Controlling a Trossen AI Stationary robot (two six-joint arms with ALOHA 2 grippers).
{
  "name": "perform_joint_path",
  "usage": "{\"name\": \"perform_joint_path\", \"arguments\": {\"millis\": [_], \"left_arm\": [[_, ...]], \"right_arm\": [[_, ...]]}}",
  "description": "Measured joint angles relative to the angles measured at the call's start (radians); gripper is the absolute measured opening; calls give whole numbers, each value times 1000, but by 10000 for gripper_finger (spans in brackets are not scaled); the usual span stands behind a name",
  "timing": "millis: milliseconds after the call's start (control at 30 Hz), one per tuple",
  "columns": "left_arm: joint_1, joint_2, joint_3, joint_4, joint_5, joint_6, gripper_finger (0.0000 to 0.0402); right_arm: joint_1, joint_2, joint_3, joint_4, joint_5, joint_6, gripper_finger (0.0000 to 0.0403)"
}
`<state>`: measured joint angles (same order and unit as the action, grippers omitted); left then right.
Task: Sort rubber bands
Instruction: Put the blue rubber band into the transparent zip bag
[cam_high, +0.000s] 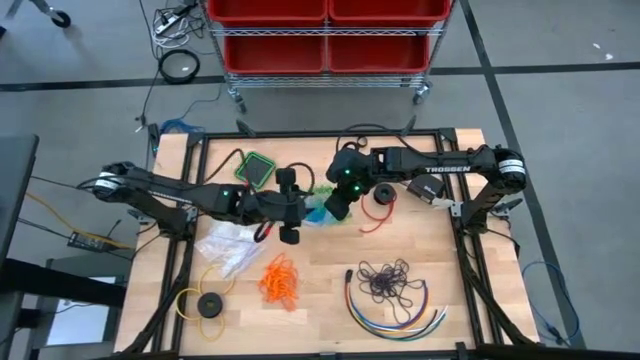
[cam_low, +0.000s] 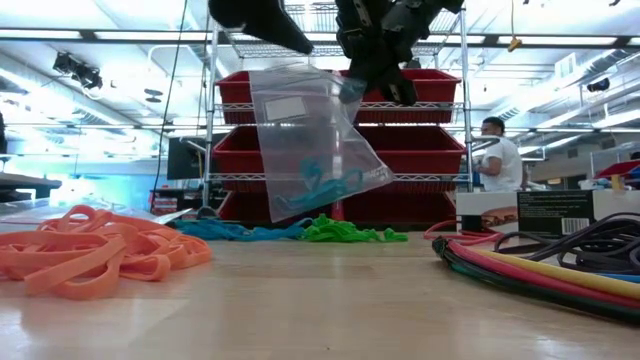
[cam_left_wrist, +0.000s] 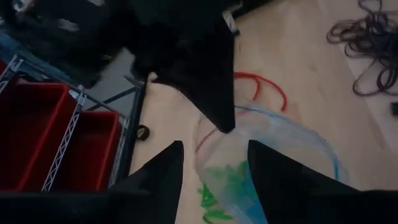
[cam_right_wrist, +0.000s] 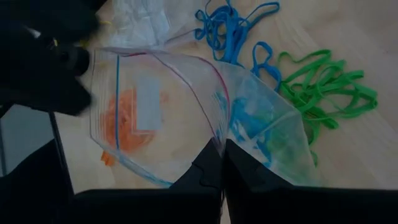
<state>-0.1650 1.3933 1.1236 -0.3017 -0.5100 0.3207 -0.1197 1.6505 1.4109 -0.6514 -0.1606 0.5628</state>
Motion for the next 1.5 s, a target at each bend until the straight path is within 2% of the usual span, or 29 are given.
{"name": "perform_joint_path", "arguments": {"millis": [233,300,400,533,767,967,1200,1333,1500], "left_arm": [[19,-114,-36,-189,-42,-56,188],[32,-146,-93,-221,-24,-79,188],[57,-194,-213,-174,34,-98,188],[95,-219,-402,13,116,-114,188],[157,-181,-625,334,142,-123,188],[212,-163,-721,511,144,-201,188],[213,-143,-831,742,132,-281,188],[213,-142,-873,762,74,-326,188],[213,-142,-895,770,64,-358,188]], "right_arm": [[0,0,0,-4,7,-7,0],[0,0,0,-4,11,-8,0],[0,0,0,1,19,-10,0],[0,0,0,16,29,-17,0],[0,0,0,39,30,-18,0],[13,0,0,40,49,-6,0],[21,0,0,38,49,10,0],[21,0,0,37,50,31,0],[32,0,0,36,65,52,0]]}}
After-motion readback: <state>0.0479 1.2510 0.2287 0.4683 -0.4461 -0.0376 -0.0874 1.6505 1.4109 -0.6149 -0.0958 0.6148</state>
